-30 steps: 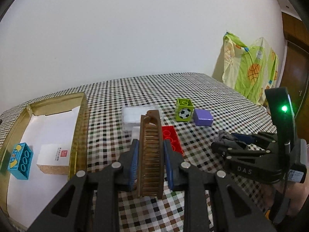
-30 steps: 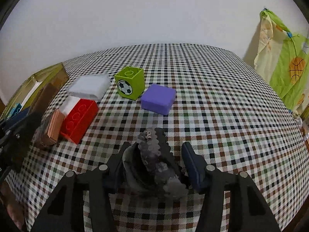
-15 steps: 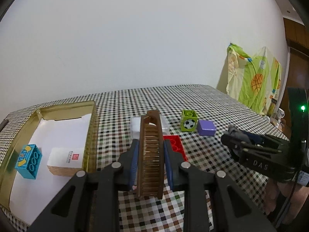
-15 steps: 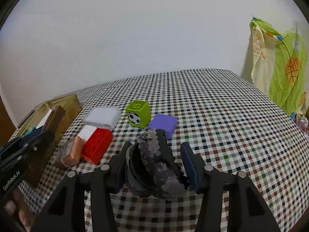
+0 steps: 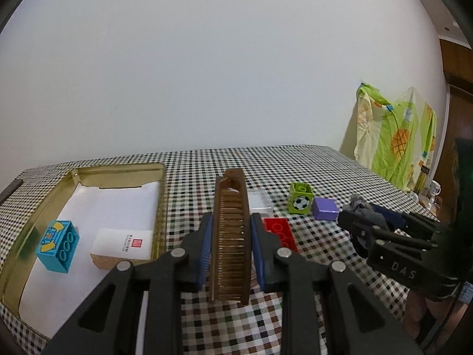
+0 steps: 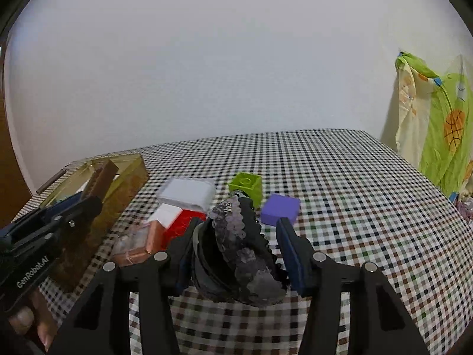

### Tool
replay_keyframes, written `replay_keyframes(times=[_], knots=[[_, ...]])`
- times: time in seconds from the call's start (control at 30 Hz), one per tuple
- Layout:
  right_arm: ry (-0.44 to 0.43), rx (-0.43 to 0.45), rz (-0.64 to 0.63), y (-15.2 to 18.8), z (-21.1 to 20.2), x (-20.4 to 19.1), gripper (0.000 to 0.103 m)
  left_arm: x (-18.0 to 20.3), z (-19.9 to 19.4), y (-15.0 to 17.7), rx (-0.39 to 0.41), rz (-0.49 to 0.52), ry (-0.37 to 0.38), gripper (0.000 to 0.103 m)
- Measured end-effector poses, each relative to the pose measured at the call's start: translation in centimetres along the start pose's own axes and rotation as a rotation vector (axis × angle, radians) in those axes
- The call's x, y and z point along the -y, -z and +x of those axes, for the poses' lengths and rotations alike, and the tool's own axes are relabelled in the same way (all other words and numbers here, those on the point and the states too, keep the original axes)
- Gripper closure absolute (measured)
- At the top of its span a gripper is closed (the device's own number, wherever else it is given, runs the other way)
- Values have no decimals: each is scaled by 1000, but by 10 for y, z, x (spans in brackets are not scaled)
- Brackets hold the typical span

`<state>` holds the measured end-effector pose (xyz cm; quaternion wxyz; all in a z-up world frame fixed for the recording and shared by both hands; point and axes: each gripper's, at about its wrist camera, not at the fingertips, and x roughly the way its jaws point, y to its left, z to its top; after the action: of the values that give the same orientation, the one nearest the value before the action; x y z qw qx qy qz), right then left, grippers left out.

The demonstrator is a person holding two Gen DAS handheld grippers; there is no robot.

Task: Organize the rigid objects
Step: 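Carry the brown comb and grey shoe over the gold tray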

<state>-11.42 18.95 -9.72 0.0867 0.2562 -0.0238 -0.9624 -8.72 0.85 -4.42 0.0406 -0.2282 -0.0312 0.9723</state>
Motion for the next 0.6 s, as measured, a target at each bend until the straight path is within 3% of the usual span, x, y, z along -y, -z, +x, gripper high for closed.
replay_keyframes(times=[0.6], knots=[[-29,109,9,-14,-2,-14,49,-15,-11,1,48,-1,-36,80]])
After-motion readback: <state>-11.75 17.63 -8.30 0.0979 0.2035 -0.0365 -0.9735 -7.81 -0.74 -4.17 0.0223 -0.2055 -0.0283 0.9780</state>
